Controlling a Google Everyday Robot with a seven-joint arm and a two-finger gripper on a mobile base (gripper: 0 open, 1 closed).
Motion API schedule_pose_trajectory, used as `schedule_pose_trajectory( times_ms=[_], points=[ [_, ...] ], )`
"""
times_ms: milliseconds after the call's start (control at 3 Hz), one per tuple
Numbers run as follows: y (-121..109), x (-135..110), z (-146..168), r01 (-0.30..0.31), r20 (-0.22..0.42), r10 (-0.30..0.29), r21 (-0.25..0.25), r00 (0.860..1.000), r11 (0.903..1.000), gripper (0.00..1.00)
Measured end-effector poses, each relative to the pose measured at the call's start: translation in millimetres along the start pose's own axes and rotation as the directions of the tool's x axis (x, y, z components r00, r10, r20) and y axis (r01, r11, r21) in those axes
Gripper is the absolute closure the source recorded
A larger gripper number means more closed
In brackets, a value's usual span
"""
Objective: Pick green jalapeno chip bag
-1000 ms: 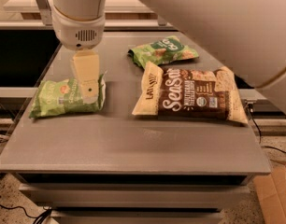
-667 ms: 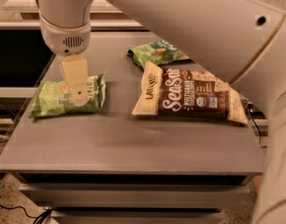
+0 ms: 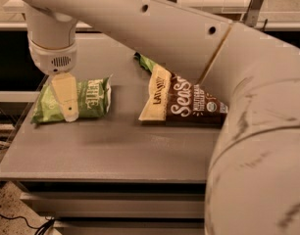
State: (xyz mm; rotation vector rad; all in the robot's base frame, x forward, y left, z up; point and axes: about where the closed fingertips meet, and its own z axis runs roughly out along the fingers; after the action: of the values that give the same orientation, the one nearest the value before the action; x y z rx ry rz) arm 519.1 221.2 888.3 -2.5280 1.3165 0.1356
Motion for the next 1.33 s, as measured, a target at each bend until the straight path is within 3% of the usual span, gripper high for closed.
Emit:
schedule_pose_trajectory(
  times_ms=[333, 667, 1333],
  points=[
    [-7.8, -1.6, 26.0, 0.004, 0.012, -0.003, -0.025, 1.000, 0.9997, 0.00],
    [-12.8, 5.4, 47.2, -0.017, 0.026, 0.018, -0.036, 0.999, 0.9992, 0.17],
    [-19.5, 14.6, 57.9, -0.036, 0.036, 0.037, -0.043, 0.999, 0.9985, 0.64]
  ],
)
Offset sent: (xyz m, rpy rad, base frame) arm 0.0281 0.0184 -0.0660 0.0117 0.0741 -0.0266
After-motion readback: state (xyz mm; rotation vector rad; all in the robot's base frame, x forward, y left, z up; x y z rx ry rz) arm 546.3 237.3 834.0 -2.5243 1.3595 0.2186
